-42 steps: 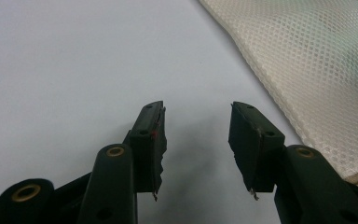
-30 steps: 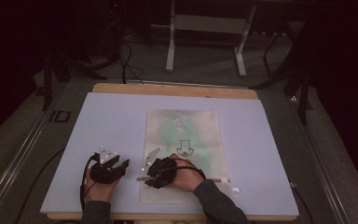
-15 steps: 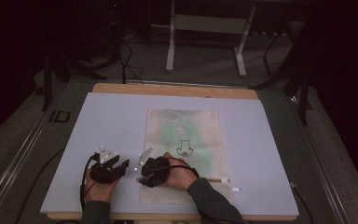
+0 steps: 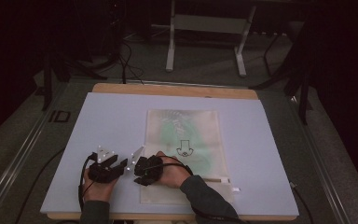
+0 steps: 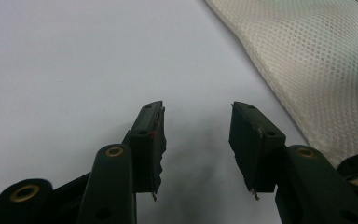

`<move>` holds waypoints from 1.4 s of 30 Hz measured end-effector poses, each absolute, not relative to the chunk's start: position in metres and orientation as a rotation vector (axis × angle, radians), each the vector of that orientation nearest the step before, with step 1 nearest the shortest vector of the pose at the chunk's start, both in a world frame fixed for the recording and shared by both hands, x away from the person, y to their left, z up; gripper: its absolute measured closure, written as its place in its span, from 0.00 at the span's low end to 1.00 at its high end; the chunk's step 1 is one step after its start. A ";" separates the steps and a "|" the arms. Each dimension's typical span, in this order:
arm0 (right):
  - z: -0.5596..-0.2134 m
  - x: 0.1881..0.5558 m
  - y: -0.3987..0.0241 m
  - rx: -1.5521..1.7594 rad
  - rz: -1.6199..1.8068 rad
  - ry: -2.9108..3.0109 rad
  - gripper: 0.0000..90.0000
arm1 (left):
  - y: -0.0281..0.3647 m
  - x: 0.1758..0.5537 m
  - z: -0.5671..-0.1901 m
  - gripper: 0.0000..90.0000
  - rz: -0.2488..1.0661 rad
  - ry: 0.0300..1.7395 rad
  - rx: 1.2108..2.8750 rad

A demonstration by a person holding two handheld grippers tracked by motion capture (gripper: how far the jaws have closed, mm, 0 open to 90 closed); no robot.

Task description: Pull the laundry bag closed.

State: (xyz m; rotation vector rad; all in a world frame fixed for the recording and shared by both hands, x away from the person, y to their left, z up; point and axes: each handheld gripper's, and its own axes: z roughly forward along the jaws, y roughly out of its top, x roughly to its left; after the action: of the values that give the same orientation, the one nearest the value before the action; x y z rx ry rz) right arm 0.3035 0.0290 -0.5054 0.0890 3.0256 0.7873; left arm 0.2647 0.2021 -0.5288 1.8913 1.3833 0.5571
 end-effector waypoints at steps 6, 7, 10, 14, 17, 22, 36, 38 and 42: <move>-0.512 0.303 0.038 0.074 0.731 3.029 0.80 | 0.202 0.265 -0.529 0.61 0.555 1.385 1.885; -0.512 0.304 0.038 0.084 0.732 3.030 0.82 | 0.203 0.265 -0.529 0.61 0.554 1.386 1.884; -0.512 0.306 0.037 0.094 0.734 3.031 0.89 | 0.202 0.265 -0.529 0.61 0.554 1.387 1.882; -0.511 0.305 0.037 0.089 0.737 3.032 0.90 | 0.202 0.265 -0.529 0.60 0.556 1.384 1.888; -0.507 0.304 0.036 0.095 0.777 3.030 0.90 | 0.203 0.265 -0.529 0.60 0.555 1.385 1.889; -0.498 0.302 0.029 0.082 0.823 2.997 0.90 | 0.202 0.264 -0.529 0.61 0.555 1.382 1.891; -0.498 0.300 -0.002 0.102 0.833 2.997 0.90 | 0.198 0.263 -0.528 0.66 0.529 1.346 1.907; -0.501 0.301 -0.004 0.110 0.836 3.003 0.90 | 0.197 0.263 -0.528 0.66 0.518 1.342 1.904; -0.504 0.302 -0.005 0.139 0.842 3.020 0.89 | 0.196 0.262 -0.528 0.68 0.494 1.325 1.902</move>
State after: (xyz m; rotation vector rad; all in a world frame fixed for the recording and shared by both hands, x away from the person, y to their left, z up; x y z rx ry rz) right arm 0.3024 -0.0053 -0.5043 0.1385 3.0203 0.8415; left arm 0.2623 0.1957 -0.5279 1.9016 1.3255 0.4940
